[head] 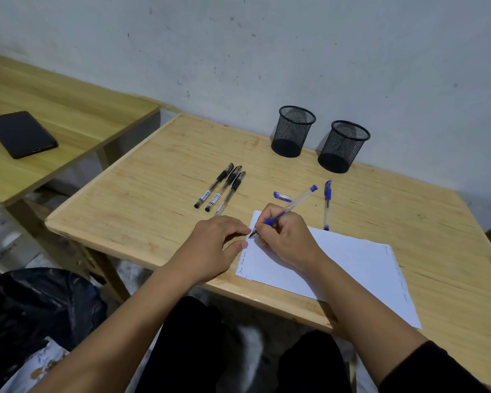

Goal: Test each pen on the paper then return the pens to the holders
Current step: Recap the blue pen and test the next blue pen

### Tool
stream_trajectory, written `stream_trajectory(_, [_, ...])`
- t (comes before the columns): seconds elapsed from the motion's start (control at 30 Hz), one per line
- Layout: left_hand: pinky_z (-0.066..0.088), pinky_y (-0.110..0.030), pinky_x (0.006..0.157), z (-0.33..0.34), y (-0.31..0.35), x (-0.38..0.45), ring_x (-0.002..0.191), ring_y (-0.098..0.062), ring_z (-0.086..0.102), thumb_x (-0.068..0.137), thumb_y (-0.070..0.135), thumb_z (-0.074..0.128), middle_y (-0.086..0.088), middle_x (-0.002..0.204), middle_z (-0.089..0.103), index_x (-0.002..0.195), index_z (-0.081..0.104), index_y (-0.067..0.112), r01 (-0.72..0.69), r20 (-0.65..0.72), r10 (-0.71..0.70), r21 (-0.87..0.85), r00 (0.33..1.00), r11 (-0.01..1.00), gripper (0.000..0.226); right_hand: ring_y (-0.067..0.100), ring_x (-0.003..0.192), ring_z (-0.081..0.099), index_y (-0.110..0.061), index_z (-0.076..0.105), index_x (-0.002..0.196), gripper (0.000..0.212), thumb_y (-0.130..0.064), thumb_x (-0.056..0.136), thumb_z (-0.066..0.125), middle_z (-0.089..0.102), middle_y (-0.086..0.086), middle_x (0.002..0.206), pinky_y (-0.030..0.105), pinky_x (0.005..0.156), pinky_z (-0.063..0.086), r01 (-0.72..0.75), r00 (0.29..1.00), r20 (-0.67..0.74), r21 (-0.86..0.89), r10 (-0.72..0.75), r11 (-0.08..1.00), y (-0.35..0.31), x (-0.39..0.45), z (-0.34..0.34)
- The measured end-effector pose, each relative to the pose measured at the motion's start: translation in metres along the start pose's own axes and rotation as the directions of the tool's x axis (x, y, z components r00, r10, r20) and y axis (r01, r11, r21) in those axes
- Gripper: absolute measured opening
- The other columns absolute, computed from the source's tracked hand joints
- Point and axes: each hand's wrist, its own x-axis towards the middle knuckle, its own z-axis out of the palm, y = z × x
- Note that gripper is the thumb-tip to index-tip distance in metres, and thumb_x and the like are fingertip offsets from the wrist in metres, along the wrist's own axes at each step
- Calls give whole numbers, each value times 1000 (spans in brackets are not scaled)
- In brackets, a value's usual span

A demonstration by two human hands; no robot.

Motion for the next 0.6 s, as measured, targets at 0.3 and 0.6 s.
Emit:
stream_trajectory(0.3, [33,-15,96,0,1,0,111,-8,56,84,27,63,5,118,65,114,64,22,-12,-13,12,30,1000,999,31,10,60,47,2,63,77,12,-3,84,54,57,22,76,17,54,38,11,999,47,-47,-9,999,0,0,1])
stream_trajectory(0.6, [36,-20,100,0,1,0,113,-8,55,84,28,63,5,120,64,115,63,23,0,-1,0,38,1000,999,31,11,60,47,2,62,75,12,-2,83,53,58,22,74,21,56,39,12,1000,22,-33,-12,999,2,0,2])
